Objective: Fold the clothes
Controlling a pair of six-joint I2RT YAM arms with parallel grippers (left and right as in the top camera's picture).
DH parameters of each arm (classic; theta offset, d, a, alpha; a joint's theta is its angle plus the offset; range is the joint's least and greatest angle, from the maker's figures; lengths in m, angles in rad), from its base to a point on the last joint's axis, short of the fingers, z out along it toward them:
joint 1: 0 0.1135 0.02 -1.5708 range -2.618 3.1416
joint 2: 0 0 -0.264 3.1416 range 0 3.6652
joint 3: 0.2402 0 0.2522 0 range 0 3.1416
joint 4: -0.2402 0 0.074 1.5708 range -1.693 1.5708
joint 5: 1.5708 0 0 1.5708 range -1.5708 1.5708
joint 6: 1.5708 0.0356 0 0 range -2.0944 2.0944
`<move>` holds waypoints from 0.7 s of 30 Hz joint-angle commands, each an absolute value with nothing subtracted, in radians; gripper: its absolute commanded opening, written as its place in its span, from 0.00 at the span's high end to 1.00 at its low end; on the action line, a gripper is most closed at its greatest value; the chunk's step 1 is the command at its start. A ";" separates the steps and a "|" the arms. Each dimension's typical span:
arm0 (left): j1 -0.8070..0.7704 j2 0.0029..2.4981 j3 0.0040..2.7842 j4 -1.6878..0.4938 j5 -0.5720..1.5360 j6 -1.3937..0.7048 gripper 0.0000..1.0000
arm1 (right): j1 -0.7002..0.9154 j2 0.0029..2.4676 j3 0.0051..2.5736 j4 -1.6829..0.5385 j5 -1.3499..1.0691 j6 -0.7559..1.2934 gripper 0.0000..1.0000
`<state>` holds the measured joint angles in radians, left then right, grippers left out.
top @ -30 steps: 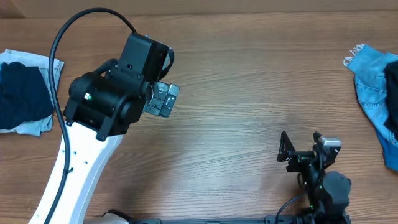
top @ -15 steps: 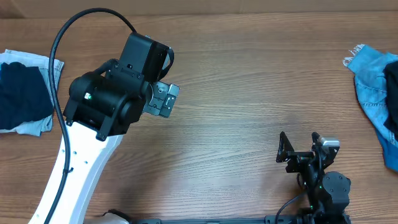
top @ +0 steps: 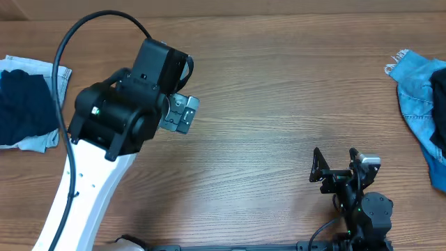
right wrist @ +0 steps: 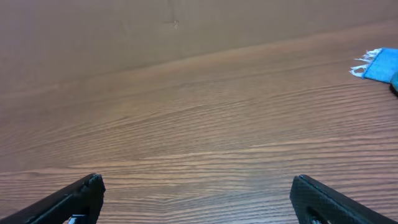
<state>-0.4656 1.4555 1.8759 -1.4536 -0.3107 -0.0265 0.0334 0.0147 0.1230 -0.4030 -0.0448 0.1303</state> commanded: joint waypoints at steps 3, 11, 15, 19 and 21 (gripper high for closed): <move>-0.272 1.294 1.751 -1.171 -0.218 -0.020 0.00 | 0.030 0.003 0.118 -0.398 -0.046 0.130 0.00; -0.098 0.882 1.086 -0.649 -0.019 0.013 0.00 | 0.030 0.003 0.118 -0.398 -0.046 0.130 0.00; -0.098 0.675 0.777 -0.503 -0.007 0.009 0.00 | 0.030 0.003 0.118 -0.398 -0.046 0.130 0.00; -0.099 0.521 0.564 -0.420 -0.006 -0.014 0.00 | 0.030 0.003 0.118 -0.398 -0.046 0.130 0.00; -0.099 0.416 0.451 -0.381 -0.006 -0.027 0.00 | 0.030 0.003 0.118 -0.398 -0.046 0.130 0.00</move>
<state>-0.1040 0.5217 0.5613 -0.4232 -0.0208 -0.0082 0.0334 0.0139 0.1226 -0.4015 -0.0448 0.1303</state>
